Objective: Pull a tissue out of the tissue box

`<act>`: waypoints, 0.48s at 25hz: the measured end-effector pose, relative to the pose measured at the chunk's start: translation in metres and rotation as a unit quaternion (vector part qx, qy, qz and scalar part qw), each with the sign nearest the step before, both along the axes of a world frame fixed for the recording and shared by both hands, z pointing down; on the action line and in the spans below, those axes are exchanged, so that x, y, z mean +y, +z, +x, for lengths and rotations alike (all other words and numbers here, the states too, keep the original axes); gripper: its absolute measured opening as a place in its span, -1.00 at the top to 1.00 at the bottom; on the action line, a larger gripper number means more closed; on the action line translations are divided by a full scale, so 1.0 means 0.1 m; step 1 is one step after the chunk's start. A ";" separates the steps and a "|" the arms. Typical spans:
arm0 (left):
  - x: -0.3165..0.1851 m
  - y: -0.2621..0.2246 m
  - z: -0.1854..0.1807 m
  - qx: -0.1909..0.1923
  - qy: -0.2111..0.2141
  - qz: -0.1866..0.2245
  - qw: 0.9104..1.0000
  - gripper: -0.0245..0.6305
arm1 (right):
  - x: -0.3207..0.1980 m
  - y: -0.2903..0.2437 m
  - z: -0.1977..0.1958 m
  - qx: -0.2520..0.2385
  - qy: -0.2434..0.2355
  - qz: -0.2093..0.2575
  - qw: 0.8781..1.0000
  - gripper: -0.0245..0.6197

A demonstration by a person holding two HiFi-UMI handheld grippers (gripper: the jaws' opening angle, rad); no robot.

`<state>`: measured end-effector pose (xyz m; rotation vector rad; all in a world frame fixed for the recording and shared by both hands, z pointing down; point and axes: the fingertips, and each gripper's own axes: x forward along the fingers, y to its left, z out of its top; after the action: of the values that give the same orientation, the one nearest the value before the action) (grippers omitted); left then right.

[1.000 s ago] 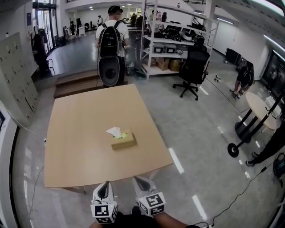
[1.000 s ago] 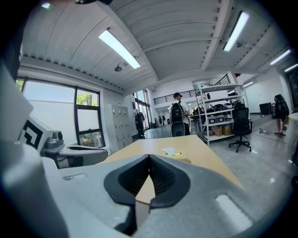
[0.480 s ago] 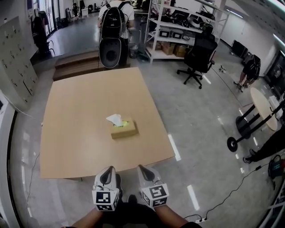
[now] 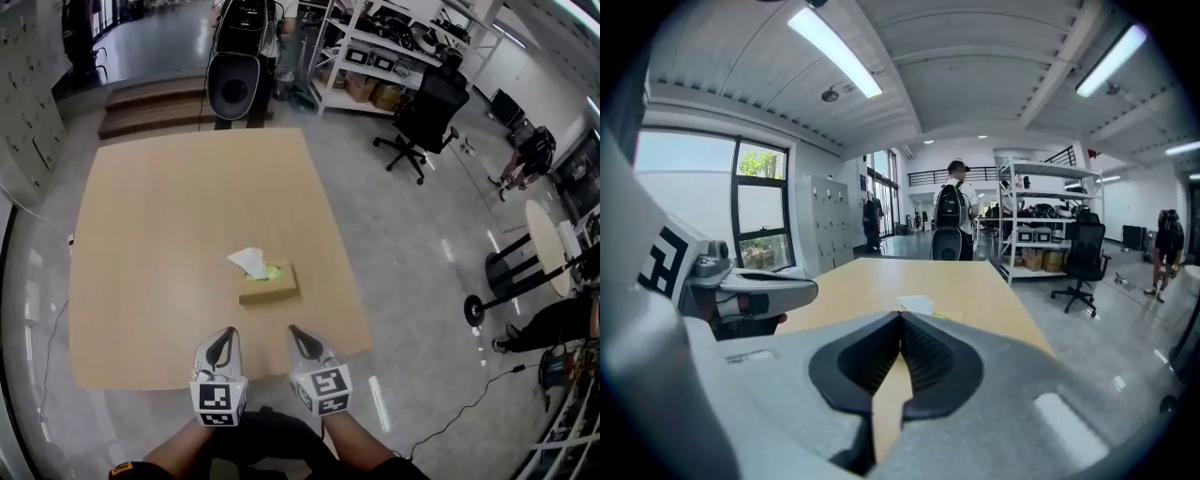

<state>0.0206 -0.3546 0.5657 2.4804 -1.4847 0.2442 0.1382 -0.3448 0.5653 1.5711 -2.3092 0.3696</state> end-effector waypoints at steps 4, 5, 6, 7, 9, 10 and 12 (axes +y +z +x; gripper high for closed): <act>-0.42 0.03 -0.13 0.000 -0.004 -0.002 1.000 0.87 | -0.51 0.04 -0.13 0.020 -0.012 -0.010 1.000 0.92; -0.52 0.05 -0.17 0.000 -0.006 -0.003 1.000 0.87 | -0.62 0.06 -0.17 0.025 -0.016 -0.014 0.999 0.90; -0.62 0.06 -0.20 0.000 -0.007 -0.005 1.000 0.87 | -0.73 0.09 -0.20 0.030 -0.021 -0.020 0.999 0.88; -0.71 0.08 -0.22 -0.002 -0.009 -0.007 1.000 0.87 | -0.82 0.12 -0.22 0.036 -0.024 -0.026 0.999 0.83; -0.85 0.13 -0.26 -0.007 -0.011 -0.012 1.000 0.87 | -0.99 0.21 -0.26 0.046 -0.029 -0.037 0.998 0.76; -0.92 0.16 -0.28 -0.010 -0.011 -0.014 1.000 0.87 | -1.07 0.25 -0.27 0.051 -0.030 -0.043 0.997 0.72; -1.07 0.21 -0.32 -0.013 -0.008 -0.018 1.000 0.86 | -1.26 0.35 -0.31 0.061 -0.034 -0.058 0.996 0.61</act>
<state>-0.0111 -0.4617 0.5869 2.4451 -1.4976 0.2977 0.1069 -0.4706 0.6002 1.4163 -2.2010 0.3738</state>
